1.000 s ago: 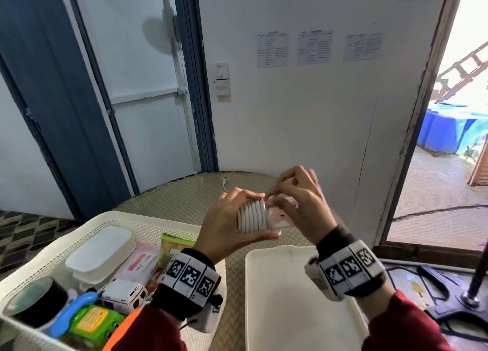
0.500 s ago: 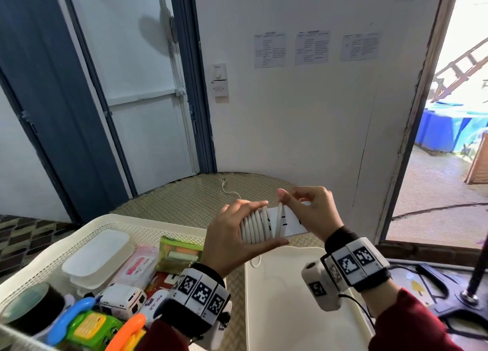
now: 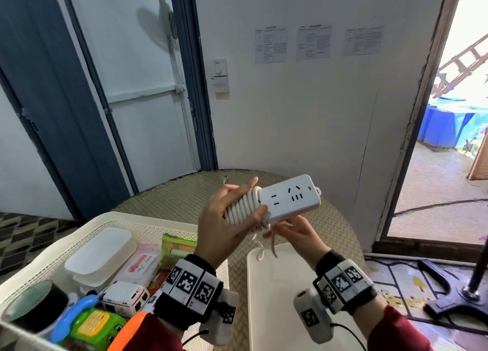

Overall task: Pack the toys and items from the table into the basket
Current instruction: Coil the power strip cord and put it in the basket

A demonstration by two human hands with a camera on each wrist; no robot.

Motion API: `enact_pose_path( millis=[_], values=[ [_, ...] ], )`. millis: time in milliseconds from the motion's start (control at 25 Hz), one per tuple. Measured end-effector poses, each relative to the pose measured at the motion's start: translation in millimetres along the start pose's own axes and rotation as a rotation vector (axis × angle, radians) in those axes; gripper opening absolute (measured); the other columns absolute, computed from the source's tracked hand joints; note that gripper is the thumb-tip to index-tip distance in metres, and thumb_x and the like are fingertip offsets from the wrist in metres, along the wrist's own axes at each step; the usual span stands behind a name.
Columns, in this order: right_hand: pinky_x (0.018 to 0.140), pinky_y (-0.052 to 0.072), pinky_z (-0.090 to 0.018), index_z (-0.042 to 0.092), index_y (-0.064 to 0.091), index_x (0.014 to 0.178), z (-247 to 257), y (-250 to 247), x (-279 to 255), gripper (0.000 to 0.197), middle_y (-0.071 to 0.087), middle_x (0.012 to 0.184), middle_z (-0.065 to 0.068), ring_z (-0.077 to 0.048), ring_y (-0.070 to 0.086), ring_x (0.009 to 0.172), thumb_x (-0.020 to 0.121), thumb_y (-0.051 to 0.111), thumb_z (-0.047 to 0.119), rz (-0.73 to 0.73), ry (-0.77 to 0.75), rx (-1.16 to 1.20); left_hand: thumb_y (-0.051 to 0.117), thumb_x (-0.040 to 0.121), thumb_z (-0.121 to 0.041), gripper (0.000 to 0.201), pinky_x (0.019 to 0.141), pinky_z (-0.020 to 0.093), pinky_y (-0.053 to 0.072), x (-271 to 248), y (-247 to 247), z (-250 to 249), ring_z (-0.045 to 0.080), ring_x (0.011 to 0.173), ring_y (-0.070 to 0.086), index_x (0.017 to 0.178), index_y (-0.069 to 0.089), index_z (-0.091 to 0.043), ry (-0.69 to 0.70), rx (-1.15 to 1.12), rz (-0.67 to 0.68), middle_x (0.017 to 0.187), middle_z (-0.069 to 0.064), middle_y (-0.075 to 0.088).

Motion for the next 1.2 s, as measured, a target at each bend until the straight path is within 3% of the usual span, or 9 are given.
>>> enact_pose_path(
  millis=[80, 160, 280, 400, 600, 720, 800, 920, 1200],
  values=[
    [0.045, 0.044, -0.020, 0.000, 0.058, 0.097, -6, -2, -4, 0.020, 0.055, 0.067, -0.006, -0.011, 0.051, 0.047, 0.085, 0.061, 0.015, -0.093, 0.051, 0.082, 0.059, 0.070, -0.071, 0.062, 0.069, 0.045, 0.057, 0, -7, 8, 0.017, 0.093, 0.056, 0.125, 0.058, -0.043, -0.009, 0.040, -0.042, 0.102, -0.012, 0.052],
    [0.039, 0.033, -0.017, 0.008, 0.064, 0.090, -8, -4, -11, 0.012, 0.052, 0.058, 0.000, -0.008, 0.039, 0.042, 0.084, 0.064, 0.018, -0.130, 0.039, -0.004, 0.058, 0.067, -0.076, 0.064, 0.065, 0.043, 0.059, -1, -14, 16, 0.017, 0.092, 0.058, 0.122, 0.060, -0.043, -0.057, 0.018, -0.101, 0.102, -0.013, 0.052],
    [0.052, 0.040, -0.012, 0.019, 0.071, 0.099, -2, -2, -26, 0.014, 0.059, 0.058, 0.008, -0.002, 0.048, 0.050, 0.087, 0.065, 0.015, -0.079, -0.188, -0.426, 0.057, 0.071, -0.072, 0.059, 0.058, 0.040, 0.059, -2, -25, 30, 0.017, 0.088, 0.062, 0.121, 0.061, -0.040, -0.070, 0.084, -0.258, 0.103, -0.008, 0.057],
    [0.065, 0.037, -0.006, 0.012, 0.073, 0.103, 9, 10, -35, 0.019, 0.051, 0.069, 0.015, 0.003, 0.048, 0.063, 0.087, 0.063, 0.018, -0.001, -0.458, -0.674, 0.053, 0.078, -0.069, 0.060, 0.058, 0.038, 0.058, -3, -27, 38, 0.016, 0.083, 0.060, 0.122, 0.063, -0.028, 0.009, 0.252, -0.362, 0.100, -0.004, 0.059],
    [0.069, 0.041, -0.021, 0.006, 0.069, 0.080, 51, 31, -24, 0.036, 0.049, 0.079, 0.000, -0.012, 0.046, 0.072, 0.092, 0.049, 0.033, -0.070, -0.764, -0.914, 0.040, 0.091, -0.063, 0.053, 0.065, 0.031, 0.050, -10, -16, 33, 0.013, 0.084, 0.053, 0.122, 0.063, -0.027, 0.174, 0.384, -0.294, 0.098, -0.006, 0.059],
    [0.080, 0.034, -0.026, 0.017, 0.069, 0.083, 66, 22, -6, 0.028, 0.051, 0.096, -0.001, -0.014, 0.042, 0.090, 0.084, 0.052, 0.039, -0.306, -0.699, -1.013, 0.041, 0.093, -0.056, 0.044, 0.068, 0.035, 0.049, -17, -7, 21, 0.013, 0.086, 0.053, 0.121, 0.064, -0.030, 0.206, 0.348, -0.199, 0.099, -0.008, 0.059],
    [0.086, 0.033, -0.030, 0.025, 0.064, 0.092, 65, 12, 3, 0.033, 0.052, 0.107, 0.005, -0.012, 0.042, 0.099, 0.077, 0.054, 0.053, -0.281, -0.542, -0.975, 0.044, 0.093, -0.053, 0.041, 0.071, 0.036, 0.047, -21, -2, 14, 0.013, 0.088, 0.053, 0.119, 0.066, -0.030, 0.189, 0.304, -0.174, 0.099, -0.009, 0.059],
    [0.072, 0.050, -0.040, 0.026, 0.068, 0.085, 59, 1, 12, 0.036, 0.063, 0.086, 0.009, -0.013, 0.059, 0.080, 0.071, 0.061, 0.059, -0.166, -0.416, -0.704, 0.043, 0.092, -0.056, 0.043, 0.073, 0.036, 0.047, -23, -2, 8, 0.012, 0.091, 0.052, 0.121, 0.064, -0.033, 0.161, 0.308, -0.138, 0.100, -0.010, 0.058],
    [0.059, 0.049, -0.040, 0.024, 0.072, 0.069, 46, -1, 7, 0.021, 0.064, 0.068, 0.009, -0.014, 0.060, 0.065, 0.072, 0.070, 0.045, -0.323, -0.524, -0.557, 0.050, 0.062, -0.089, 0.091, 0.085, 0.037, 0.045, -17, 2, 5, 0.014, 0.108, 0.055, 0.133, 0.041, -0.033, 0.263, 0.677, 0.181, 0.124, -0.010, 0.058]
  ],
)
Point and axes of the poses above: each hand's wrist, its own x-axis towards the middle knuckle, its own y-axis out of the palm, z = x × y, the point moved 2 cm from there along x, towards the middle knuckle
